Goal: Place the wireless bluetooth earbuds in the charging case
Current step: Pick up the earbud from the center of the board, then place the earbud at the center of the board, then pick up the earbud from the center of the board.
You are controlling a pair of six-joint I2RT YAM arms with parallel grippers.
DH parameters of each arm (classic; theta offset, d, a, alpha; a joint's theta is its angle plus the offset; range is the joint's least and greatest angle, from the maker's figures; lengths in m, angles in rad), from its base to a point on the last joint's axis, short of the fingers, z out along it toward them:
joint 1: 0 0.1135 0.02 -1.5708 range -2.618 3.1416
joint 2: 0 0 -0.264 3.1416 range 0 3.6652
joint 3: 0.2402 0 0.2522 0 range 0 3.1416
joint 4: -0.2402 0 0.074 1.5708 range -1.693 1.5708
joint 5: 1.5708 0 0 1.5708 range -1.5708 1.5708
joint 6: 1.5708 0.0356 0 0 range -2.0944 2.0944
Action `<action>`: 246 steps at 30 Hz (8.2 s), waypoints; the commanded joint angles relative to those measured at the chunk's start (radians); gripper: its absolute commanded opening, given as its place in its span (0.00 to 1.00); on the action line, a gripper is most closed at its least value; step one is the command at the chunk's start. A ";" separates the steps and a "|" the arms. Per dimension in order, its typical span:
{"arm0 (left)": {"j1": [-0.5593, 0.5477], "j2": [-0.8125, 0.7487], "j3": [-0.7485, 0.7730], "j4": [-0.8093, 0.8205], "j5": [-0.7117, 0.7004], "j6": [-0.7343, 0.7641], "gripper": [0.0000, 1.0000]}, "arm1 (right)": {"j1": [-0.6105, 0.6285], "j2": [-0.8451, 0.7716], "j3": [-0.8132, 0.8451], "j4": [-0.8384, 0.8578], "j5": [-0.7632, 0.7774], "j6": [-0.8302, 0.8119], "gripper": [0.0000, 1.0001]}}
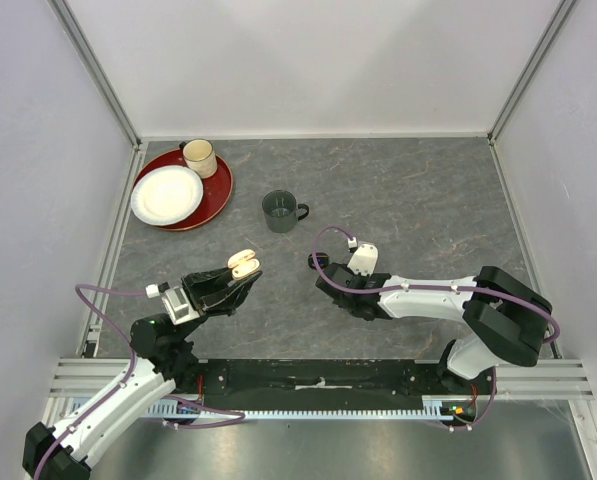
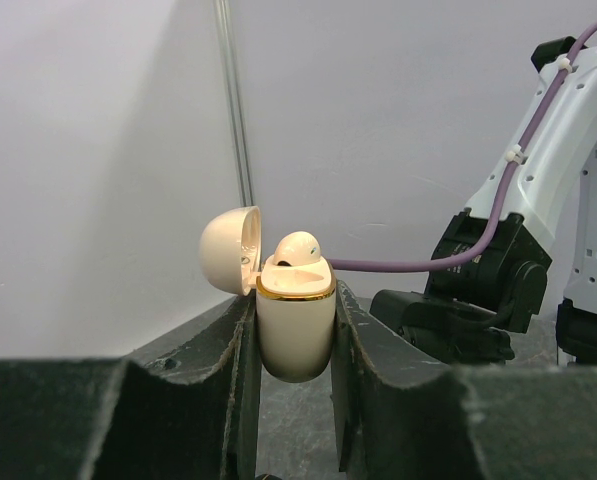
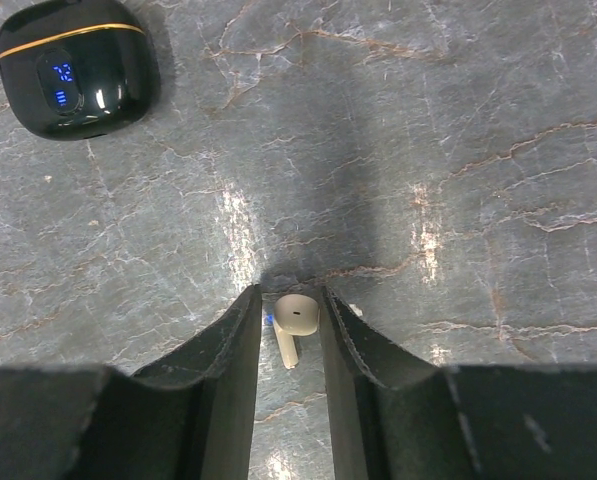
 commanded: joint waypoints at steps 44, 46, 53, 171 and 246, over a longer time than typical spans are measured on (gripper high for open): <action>0.001 0.029 -0.016 0.061 -0.022 0.003 0.02 | -0.001 0.010 0.040 -0.039 -0.013 0.034 0.38; 0.001 0.028 -0.016 0.061 -0.022 0.002 0.02 | -0.001 0.011 0.040 -0.039 -0.014 0.034 0.37; 0.001 0.026 -0.019 0.058 -0.024 0.002 0.02 | -0.001 0.011 0.040 -0.036 -0.016 0.033 0.36; 0.001 0.227 -0.005 0.188 -0.010 -0.049 0.02 | 0.128 -0.592 -0.138 -0.104 0.184 0.022 0.00; 0.001 0.158 -0.027 0.122 -0.054 -0.030 0.02 | -0.110 0.039 0.011 -0.043 -0.310 -0.375 0.23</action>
